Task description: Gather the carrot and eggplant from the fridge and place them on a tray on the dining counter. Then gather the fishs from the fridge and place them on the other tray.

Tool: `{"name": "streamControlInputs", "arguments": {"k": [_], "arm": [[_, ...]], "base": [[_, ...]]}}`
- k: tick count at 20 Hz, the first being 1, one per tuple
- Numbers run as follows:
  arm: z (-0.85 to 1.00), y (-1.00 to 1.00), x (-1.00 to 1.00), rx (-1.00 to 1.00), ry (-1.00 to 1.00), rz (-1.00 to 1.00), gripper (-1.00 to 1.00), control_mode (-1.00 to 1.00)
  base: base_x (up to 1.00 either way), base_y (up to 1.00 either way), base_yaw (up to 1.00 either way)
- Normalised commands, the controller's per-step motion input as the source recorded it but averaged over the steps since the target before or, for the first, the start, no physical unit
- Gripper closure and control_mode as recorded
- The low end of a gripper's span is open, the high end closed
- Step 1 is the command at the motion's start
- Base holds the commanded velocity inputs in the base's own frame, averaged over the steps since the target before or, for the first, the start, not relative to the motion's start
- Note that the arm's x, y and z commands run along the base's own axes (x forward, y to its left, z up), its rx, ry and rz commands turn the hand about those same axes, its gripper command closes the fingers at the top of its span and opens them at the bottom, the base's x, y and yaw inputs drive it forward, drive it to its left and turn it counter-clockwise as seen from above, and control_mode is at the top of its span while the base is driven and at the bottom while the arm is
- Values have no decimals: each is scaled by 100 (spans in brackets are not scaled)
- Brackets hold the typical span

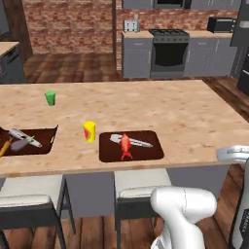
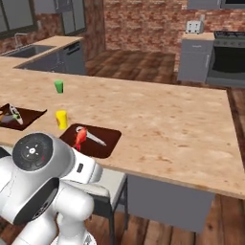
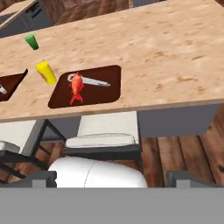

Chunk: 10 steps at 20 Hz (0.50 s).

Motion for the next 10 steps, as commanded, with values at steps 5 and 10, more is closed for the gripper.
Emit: {"name": "streamControlInputs", "arguments": {"k": [5,10], "arm": [[0,0,0,0,0,0,-100,100],[0,0,0,0,0,0,-100,100]], "base": [[-1,-100,-8],[0,-100,-8]]}}
